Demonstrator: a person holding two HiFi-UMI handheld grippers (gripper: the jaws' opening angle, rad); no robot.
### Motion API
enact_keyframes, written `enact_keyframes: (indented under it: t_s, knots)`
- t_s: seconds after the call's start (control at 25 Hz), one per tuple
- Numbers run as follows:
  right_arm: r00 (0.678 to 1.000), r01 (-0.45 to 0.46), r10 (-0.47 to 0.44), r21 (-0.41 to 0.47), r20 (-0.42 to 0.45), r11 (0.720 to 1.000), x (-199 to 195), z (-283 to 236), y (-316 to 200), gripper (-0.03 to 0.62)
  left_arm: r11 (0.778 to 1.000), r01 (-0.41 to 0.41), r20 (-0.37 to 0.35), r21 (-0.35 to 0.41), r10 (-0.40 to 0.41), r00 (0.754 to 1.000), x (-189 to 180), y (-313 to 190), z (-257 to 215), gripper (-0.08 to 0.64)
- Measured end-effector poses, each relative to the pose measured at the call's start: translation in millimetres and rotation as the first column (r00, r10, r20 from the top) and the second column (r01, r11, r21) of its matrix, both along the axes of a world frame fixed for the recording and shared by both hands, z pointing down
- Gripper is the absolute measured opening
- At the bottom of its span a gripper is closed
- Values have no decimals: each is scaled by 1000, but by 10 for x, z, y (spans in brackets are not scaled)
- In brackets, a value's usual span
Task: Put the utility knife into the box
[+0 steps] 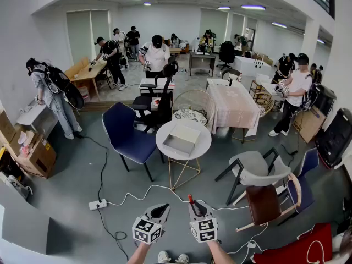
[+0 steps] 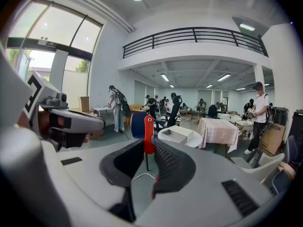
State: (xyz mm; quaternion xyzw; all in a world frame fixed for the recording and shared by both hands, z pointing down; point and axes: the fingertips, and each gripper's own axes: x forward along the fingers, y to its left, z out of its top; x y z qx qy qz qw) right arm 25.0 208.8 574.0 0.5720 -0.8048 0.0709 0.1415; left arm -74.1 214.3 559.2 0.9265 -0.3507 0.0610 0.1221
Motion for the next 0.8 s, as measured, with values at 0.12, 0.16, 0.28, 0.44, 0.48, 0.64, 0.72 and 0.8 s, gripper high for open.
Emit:
enact_keyframes:
  t_s: [0.12,0.16,0.28,0.44,0.48,0.64,0.72,0.8]
  knots:
    - [1000,3,-3,-11,-4,1000,28,4,21,78,1000,-1,2,4,1,1000,35,11,-24,12]
    - [1000,4,-4,-11,-4,1000,43,-3,26,78,1000,-1,2,6,1,1000,50,12,-37,12]
    - [1000,3,-3,-10,-3,1000,110,-12,43,78,1000,-3,6,10,3,1000,110,28,-63,12]
    - [1000,4,-4,-1,7,1000,201,-25,60,78,1000,-8,18,8,7,1000,203,68,-34,12]
    - [1000,6,-6,3,12,1000,222,-32,66,78,1000,-8,19,8,8,1000,231,78,-30,12]
    - [999,16,-17,19,38,1000,338,-43,128,78,1000,-9,27,15,8,1000,375,132,-20,12]
    - [999,20,-21,27,43,999,405,-47,140,78,1000,-8,28,19,8,1000,443,149,-26,12]
    - [998,20,-21,28,51,999,469,-46,163,79,1000,-8,27,16,8,1000,498,184,-19,12]
